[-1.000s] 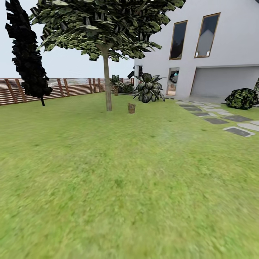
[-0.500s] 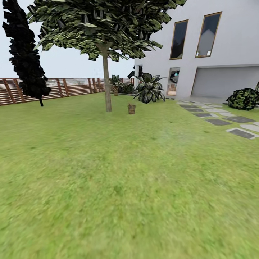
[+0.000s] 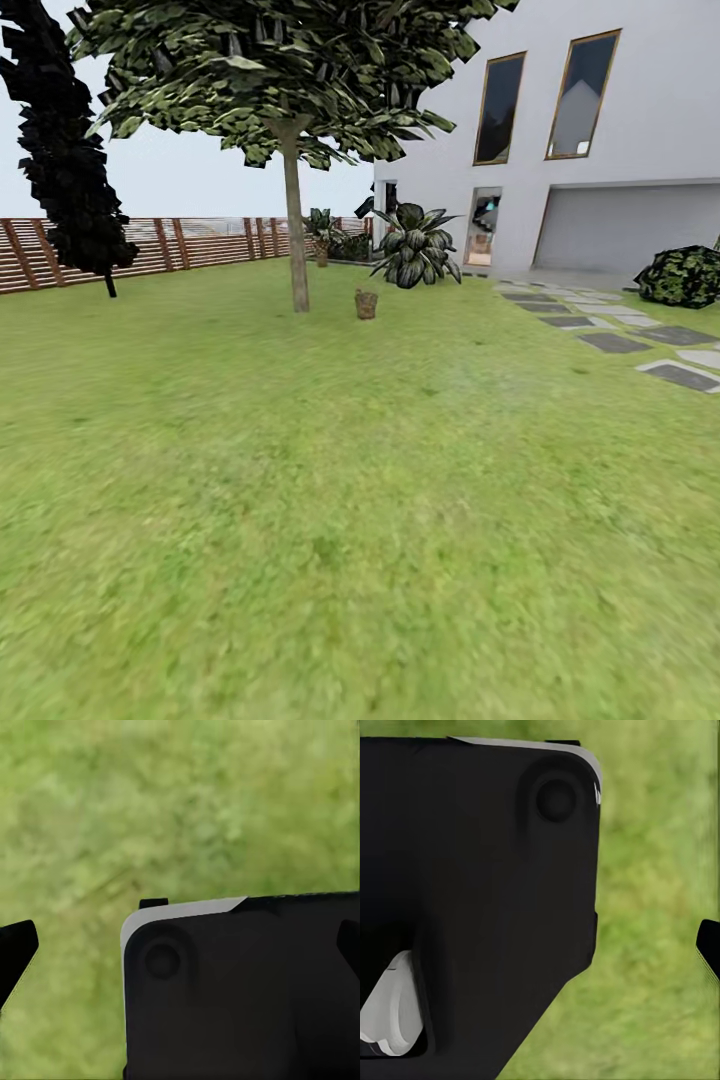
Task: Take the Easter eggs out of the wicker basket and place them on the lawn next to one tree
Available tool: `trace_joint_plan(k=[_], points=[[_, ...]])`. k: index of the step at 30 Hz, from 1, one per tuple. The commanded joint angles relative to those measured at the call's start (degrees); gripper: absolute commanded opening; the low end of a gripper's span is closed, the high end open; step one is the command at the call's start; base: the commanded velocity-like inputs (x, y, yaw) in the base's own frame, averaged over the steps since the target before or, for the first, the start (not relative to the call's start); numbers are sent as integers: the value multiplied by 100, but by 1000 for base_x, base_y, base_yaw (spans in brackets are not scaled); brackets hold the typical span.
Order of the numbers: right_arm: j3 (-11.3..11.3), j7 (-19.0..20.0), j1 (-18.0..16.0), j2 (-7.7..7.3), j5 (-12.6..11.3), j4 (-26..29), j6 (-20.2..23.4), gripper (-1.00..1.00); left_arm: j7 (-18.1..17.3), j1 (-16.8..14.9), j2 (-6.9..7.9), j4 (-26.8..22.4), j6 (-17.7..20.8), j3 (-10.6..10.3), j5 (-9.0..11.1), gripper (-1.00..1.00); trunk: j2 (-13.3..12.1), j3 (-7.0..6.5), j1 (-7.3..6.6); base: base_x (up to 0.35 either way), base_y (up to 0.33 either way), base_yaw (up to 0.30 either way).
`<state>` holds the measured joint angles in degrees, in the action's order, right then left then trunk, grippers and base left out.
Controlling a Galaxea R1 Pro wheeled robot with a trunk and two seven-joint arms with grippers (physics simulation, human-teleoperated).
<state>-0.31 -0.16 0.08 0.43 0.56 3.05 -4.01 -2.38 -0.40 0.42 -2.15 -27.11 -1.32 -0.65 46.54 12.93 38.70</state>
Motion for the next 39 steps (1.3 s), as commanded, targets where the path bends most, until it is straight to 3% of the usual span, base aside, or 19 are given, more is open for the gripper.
trace_joint_plan(k=[1,39], points=[[-4,-2,1,1,6,6,-11,100,-9,-3,2,4,-18,-9,-5,100,4,6,4,331,0,0],[-4,-3,1,1,6,3,-12,100,-9,-3,2,4,-17,-9,-4,100,4,6,4,331,0,0]])
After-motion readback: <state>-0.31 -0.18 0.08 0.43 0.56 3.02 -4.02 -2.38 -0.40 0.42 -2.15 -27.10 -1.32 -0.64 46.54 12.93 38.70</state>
